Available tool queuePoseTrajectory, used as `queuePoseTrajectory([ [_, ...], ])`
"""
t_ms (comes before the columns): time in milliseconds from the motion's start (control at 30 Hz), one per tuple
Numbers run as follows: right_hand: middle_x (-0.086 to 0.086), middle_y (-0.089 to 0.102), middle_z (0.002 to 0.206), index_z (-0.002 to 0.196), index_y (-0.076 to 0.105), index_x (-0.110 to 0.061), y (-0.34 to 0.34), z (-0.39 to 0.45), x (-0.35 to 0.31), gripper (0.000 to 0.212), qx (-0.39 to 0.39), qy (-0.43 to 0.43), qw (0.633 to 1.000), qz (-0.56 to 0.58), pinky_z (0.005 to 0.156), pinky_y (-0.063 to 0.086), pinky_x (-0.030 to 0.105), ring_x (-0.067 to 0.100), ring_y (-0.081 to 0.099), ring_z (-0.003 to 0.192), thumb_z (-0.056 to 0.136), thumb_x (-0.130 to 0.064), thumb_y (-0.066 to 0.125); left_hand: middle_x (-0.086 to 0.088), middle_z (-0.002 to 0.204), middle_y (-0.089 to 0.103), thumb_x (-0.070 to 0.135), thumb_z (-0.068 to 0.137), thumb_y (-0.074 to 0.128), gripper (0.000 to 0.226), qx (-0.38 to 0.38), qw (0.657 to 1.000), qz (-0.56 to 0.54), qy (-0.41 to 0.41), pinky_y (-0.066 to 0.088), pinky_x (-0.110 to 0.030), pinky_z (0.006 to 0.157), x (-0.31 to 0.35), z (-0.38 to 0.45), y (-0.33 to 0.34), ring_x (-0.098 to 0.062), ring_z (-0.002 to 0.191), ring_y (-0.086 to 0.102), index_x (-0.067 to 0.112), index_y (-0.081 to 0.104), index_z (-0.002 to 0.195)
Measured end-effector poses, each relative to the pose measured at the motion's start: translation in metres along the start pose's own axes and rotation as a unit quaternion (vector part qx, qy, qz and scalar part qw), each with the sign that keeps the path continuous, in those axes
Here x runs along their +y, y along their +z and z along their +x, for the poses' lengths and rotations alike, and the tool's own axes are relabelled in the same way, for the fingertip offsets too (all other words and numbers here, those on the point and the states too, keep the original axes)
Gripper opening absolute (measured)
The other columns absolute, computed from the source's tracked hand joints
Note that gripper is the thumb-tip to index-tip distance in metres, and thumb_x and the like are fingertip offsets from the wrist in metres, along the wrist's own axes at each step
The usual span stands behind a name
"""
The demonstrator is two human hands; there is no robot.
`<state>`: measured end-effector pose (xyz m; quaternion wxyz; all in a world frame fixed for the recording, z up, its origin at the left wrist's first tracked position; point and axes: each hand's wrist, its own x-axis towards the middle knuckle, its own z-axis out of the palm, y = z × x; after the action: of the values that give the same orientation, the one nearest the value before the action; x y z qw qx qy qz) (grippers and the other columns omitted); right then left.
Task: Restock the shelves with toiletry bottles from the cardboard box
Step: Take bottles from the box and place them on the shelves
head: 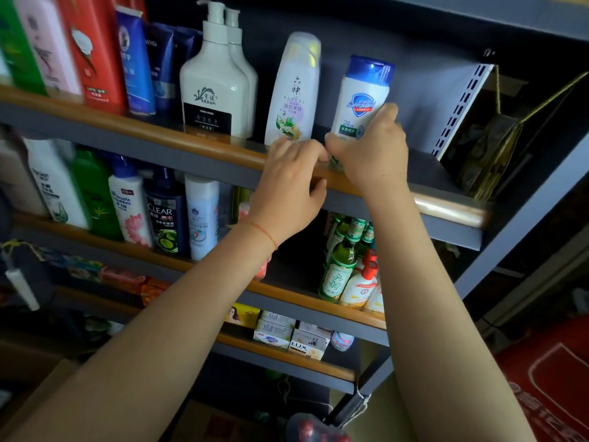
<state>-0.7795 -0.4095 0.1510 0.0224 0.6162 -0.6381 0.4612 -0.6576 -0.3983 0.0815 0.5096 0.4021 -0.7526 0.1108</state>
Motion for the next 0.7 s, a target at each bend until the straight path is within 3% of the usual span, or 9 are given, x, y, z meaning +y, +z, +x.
queuePoseTrajectory([
  [133, 0.007, 0.057, 0.11, 0.118, 0.04, -0.006, 0.004, 0.006, -0.001, 0.062, -0.004, 0.011, 1.0, -0.002, 0.056, 0.034, 0.018, 0.02, 0.051, 0.084, 0.076, -0.037, 0.074, -0.01, 0.098, 0.064, 0.005, 0.076, 0.071, 0.029, -0.005, 1.0, -0.007, -0.006, 0.036, -0.039, 0.101, 0.002, -0.002, -0.002, -0.034, 0.098, 0.055, 0.004, 0.059, 0.103],
  [233, 0.01, 0.057, 0.115, 0.119, 0.041, -0.006, 0.006, 0.009, -0.002, 0.064, -0.011, 0.027, 1.0, -0.007, 0.066, 0.039, 0.025, 0.023, 0.058, 0.092, 0.075, -0.038, 0.076, -0.012, 0.099, 0.062, 0.003, 0.076, 0.071, 0.034, -0.01, 1.0, -0.02, -0.009, 0.046, -0.044, 0.091, 0.002, -0.001, -0.005, -0.036, 0.099, 0.054, 0.001, 0.057, 0.106],
  [333, 0.014, 0.05, 0.12, 0.122, 0.042, -0.002, 0.0, -0.003, -0.001, 0.068, 0.029, -0.001, 0.999, -0.012, 0.075, 0.043, 0.029, 0.031, 0.056, 0.103, 0.075, -0.037, 0.077, -0.014, 0.103, 0.062, 0.001, 0.077, 0.066, 0.034, -0.019, 0.999, -0.045, 0.006, 0.048, -0.049, 0.093, 0.0, -0.001, -0.008, -0.036, 0.103, 0.054, -0.001, 0.056, 0.109],
  [400, 0.014, 0.049, 0.117, 0.118, 0.047, 0.0, -0.004, -0.019, -0.001, 0.058, 0.111, -0.061, 0.992, -0.001, 0.081, 0.046, 0.032, 0.029, 0.054, 0.1, 0.079, -0.034, 0.074, -0.015, 0.111, 0.061, -0.001, 0.079, 0.061, 0.033, 0.001, 0.997, -0.076, 0.009, 0.046, -0.044, 0.099, -0.003, -0.005, -0.017, -0.033, 0.111, 0.053, -0.002, 0.057, 0.111],
  [467, 0.011, 0.054, 0.104, 0.107, 0.054, -0.003, -0.006, -0.041, -0.005, 0.036, 0.18, -0.121, 0.975, 0.047, 0.075, 0.048, 0.032, 0.023, 0.055, 0.088, 0.084, -0.027, 0.067, -0.014, 0.115, 0.061, -0.002, 0.08, 0.058, 0.029, 0.048, 0.995, -0.084, 0.009, 0.043, -0.036, 0.102, -0.01, -0.017, -0.03, -0.03, 0.115, 0.054, -0.002, 0.06, 0.11],
  [500, 0.008, 0.058, 0.095, 0.1, 0.057, -0.004, -0.003, -0.054, -0.01, 0.024, 0.178, -0.147, 0.97, 0.077, 0.069, 0.048, 0.032, 0.02, 0.056, 0.08, 0.087, -0.023, 0.063, -0.013, 0.11, 0.063, 0.0, 0.082, 0.058, 0.025, 0.064, 0.994, -0.085, -0.005, 0.045, -0.034, 0.098, -0.017, -0.028, -0.037, -0.029, 0.109, 0.057, -0.001, 0.062, 0.108],
  [567, 0.002, 0.06, 0.072, 0.089, 0.059, -0.007, 0.015, -0.082, -0.022, 0.009, 0.101, -0.185, 0.968, 0.134, 0.057, 0.046, 0.034, 0.017, 0.055, 0.062, 0.09, -0.016, 0.06, -0.005, 0.094, 0.067, 0.01, 0.088, 0.057, 0.016, 0.068, 0.991, -0.096, -0.066, 0.053, -0.037, 0.079, -0.037, -0.061, -0.052, -0.023, 0.089, 0.064, 0.006, 0.064, 0.102],
  [633, -0.002, 0.056, 0.061, 0.087, 0.06, -0.009, 0.051, -0.109, -0.034, 0.007, 0.0, -0.203, 0.967, 0.153, 0.049, 0.044, 0.036, 0.016, 0.051, 0.052, 0.091, -0.015, 0.06, 0.002, 0.08, 0.067, 0.024, 0.09, 0.054, 0.016, 0.041, 0.98, -0.102, -0.165, 0.054, -0.039, 0.063, -0.068, -0.103, -0.067, -0.015, 0.071, 0.064, 0.013, 0.064, 0.097],
  [700, -0.006, 0.053, 0.058, 0.087, 0.06, -0.011, 0.103, -0.136, -0.044, 0.007, -0.1, -0.192, 0.964, 0.153, 0.048, 0.044, 0.036, 0.015, 0.049, 0.05, 0.091, -0.017, 0.061, 0.005, 0.077, 0.065, 0.025, 0.091, 0.056, 0.012, -0.003, 0.956, -0.077, -0.283, 0.055, -0.038, 0.062, -0.11, -0.155, -0.08, -0.014, 0.068, 0.063, 0.018, 0.065, 0.096],
])
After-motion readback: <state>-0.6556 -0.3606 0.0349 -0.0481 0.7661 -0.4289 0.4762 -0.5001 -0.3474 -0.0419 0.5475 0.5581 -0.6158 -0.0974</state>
